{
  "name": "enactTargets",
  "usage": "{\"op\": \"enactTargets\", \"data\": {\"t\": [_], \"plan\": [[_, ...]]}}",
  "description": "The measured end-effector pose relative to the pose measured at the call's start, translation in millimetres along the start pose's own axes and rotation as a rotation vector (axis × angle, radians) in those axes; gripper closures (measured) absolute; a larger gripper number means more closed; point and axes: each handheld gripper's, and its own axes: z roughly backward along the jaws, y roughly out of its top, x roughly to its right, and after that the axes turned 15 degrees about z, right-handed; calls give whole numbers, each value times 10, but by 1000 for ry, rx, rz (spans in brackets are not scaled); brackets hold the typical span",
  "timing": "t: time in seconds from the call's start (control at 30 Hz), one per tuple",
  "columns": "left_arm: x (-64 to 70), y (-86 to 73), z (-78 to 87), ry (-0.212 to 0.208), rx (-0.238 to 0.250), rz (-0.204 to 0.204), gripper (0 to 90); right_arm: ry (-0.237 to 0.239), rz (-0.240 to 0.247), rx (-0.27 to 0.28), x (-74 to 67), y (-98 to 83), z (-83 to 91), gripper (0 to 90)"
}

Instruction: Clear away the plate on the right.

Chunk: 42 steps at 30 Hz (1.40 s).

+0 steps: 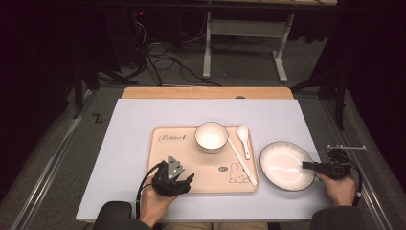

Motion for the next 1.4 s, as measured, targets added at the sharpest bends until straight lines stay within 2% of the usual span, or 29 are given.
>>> {"op": "enactTargets", "data": {"t": [0.27, 0.37, 0.5, 0.6, 0.73, 0.97, 1.23, 1.3, 1.4], "plan": [[26, -7, -12, -7, 4, -4, 352, 66, -85, 35, 101, -30, 24, 806], [26, -3, -21, -8, 5, 1, 353, 104, -108, 82, 125, -43, 67, 837], [34, 2, -17, -14, 8, -6, 353, 93, -87, 100, 73, -11, 108, 849], [39, 8, -12, -19, 9, -6, 353, 89, -67, 137, 30, 3, 148, 857], [46, 11, -24, -27, 10, 1, 352, 62, -33, 162, -39, 35, 208, 861], [91, -3, -38, -64, 4, -15, 352, 6, 5, 195, -108, 22, 301, 861], [159, -37, -85, -125, -14, -59, 352, 2, 24, 246, -168, -22, 405, 861], [177, -31, -91, -135, -19, -54, 355, -4, 31, 251, -197, -29, 426, 862], [222, -10, -93, -160, -38, -23, 362, -6, 38, 259, -235, -40, 459, 862]]}}
